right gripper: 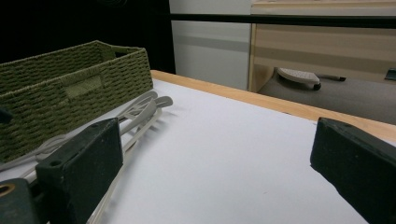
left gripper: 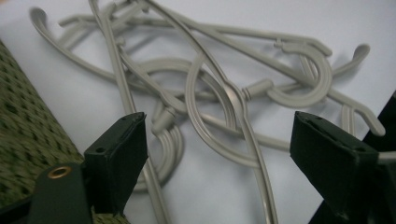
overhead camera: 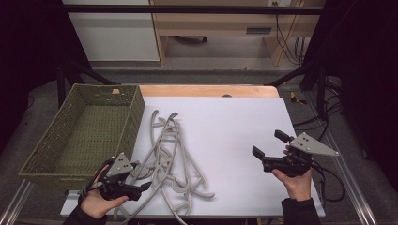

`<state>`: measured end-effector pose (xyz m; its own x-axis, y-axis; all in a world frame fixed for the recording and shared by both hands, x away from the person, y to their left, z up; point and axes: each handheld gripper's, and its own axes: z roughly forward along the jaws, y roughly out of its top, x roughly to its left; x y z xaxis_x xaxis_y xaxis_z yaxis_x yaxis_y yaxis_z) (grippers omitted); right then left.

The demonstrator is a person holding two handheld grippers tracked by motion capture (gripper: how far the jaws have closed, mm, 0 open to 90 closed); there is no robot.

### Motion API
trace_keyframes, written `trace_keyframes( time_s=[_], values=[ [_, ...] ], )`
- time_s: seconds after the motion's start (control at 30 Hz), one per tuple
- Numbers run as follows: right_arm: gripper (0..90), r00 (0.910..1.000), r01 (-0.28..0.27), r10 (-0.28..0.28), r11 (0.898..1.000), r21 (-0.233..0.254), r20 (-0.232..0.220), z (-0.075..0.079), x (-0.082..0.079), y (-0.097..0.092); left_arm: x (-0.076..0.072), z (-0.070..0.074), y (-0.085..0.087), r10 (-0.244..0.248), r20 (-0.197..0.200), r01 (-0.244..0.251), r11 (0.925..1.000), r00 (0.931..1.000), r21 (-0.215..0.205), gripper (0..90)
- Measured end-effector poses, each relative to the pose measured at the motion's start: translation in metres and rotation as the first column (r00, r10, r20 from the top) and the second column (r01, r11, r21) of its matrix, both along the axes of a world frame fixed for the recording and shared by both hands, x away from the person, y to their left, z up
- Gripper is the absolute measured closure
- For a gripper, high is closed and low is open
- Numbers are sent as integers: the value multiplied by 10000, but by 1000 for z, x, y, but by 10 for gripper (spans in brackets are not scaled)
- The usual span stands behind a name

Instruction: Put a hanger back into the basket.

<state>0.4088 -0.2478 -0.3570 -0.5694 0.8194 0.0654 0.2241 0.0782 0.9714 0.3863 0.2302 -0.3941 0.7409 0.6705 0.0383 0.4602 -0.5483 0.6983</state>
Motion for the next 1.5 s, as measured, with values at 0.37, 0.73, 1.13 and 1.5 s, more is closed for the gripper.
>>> trace_keyframes(
  time_s=[0.37,0.73,1.13,1.5],
  values=[
    [27,10000,-15,16,10000,40,-38,0,0,0,-3,-27,-9,-204,-1156,273,9979,9931,584,364],
    [27,10000,-25,24,10000,-16,-82,0,0,1,1,-45,-21,-485,-2094,692,9933,9766,927,503],
    [26,9999,-83,82,9999,-75,-128,-2,2,2,4,-55,-27,-218,-2510,528,9916,9677,1177,584],
    [26,9998,-113,111,9998,-133,-163,-2,2,2,6,-59,-30,200,-3046,132,9942,9523,1065,772]
  ],
)
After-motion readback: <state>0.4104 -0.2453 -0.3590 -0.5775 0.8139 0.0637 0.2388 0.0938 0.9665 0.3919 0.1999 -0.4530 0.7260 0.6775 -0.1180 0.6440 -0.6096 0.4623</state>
